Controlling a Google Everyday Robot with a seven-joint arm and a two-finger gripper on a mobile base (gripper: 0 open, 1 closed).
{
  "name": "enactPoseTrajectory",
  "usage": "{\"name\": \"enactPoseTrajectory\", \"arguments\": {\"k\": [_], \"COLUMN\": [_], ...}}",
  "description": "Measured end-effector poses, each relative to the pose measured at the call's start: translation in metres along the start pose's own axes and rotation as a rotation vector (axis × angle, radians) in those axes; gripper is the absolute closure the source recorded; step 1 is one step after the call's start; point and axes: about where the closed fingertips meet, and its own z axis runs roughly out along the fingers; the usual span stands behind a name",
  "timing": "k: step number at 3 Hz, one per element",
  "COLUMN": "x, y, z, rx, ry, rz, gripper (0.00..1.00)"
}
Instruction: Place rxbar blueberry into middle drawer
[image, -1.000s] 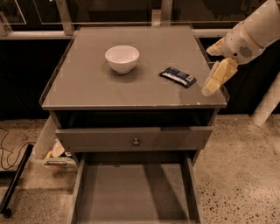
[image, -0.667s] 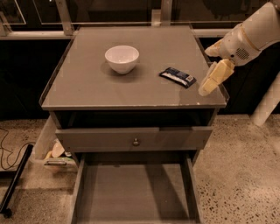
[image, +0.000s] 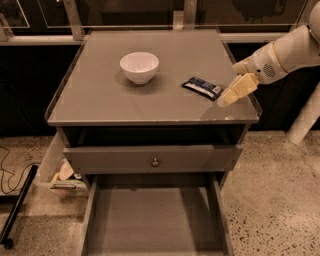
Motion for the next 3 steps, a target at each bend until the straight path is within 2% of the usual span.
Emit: {"name": "enactPoseTrajectory", "arguments": {"k": [1,2,3], "x": [0.003,-0.001,-0.007], "y": [-0.011,-0.021,-0.029], "z": [0.016,0.03,0.04], "rx": [-0.019,-0.027,0.006], "ry": [-0.049,-0.09,-0.106], "rz": [0.085,0.126,0.121], "gripper": [0.0,0.0,0.0]}}
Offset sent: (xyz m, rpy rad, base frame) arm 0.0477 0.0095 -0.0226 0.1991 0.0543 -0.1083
